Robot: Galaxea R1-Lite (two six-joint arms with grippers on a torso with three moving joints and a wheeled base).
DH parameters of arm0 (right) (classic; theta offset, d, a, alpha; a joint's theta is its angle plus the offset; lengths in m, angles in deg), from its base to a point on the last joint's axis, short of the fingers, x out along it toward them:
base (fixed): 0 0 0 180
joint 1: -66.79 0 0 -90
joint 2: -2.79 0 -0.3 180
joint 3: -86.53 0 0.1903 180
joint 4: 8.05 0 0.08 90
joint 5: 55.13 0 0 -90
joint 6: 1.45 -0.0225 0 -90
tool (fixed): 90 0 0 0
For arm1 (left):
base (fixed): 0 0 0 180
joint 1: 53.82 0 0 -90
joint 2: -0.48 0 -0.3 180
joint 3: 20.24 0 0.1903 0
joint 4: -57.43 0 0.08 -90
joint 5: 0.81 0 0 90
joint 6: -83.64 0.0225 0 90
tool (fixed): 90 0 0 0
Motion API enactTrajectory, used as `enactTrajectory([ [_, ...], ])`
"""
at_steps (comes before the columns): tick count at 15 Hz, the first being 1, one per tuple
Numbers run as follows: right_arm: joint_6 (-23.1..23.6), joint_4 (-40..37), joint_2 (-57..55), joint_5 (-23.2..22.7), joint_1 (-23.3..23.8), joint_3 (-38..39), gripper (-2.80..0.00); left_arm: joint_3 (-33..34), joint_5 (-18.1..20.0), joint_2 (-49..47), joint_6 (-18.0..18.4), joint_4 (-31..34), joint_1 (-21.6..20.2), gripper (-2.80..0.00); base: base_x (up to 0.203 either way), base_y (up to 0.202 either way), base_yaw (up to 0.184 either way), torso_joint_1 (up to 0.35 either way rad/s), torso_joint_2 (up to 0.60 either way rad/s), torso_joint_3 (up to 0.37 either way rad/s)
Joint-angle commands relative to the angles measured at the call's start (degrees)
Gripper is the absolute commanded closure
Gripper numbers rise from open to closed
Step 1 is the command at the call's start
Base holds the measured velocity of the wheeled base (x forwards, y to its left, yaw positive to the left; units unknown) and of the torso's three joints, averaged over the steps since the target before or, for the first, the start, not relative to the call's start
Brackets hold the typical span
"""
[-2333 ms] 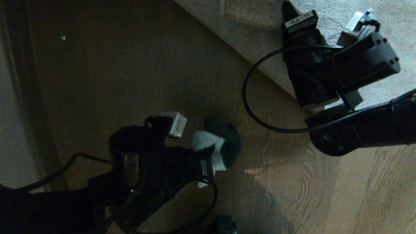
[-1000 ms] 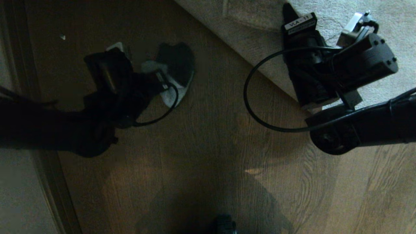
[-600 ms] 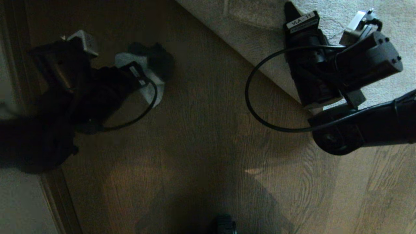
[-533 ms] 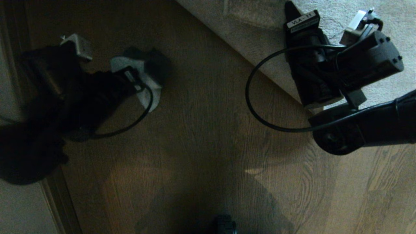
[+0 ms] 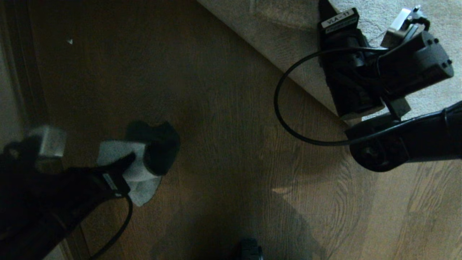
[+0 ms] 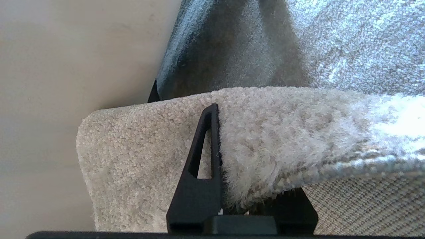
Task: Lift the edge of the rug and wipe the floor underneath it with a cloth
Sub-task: Wipe the floor under the carpet with a rag
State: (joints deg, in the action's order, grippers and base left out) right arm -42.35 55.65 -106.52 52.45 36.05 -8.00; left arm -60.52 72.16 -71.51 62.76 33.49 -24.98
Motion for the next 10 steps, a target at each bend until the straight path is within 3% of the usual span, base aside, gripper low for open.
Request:
enactTrajectory([
  [1,0.21,2.89,0.50,0.09,-0.03,0.08,0.00,3.82,1.94,1.80,-0.07,-0.24,3.13,0.00,0.000,0.000,0.000,0.000,0.00,0.000],
  [5,0.65,2.89,0.94,0.09,-0.03,0.77,0.00,0.70,2.93,-5.05,-0.04,-0.32,9.31,0.00,0.000,0.000,0.000,0.000,0.00,0.000],
  [10,0.65,2.89,0.94,0.18,-0.03,0.77,0.00,-15.94,2.72,-18.56,-0.12,-0.36,15.74,0.00,0.000,0.000,0.000,0.000,0.00,0.000],
])
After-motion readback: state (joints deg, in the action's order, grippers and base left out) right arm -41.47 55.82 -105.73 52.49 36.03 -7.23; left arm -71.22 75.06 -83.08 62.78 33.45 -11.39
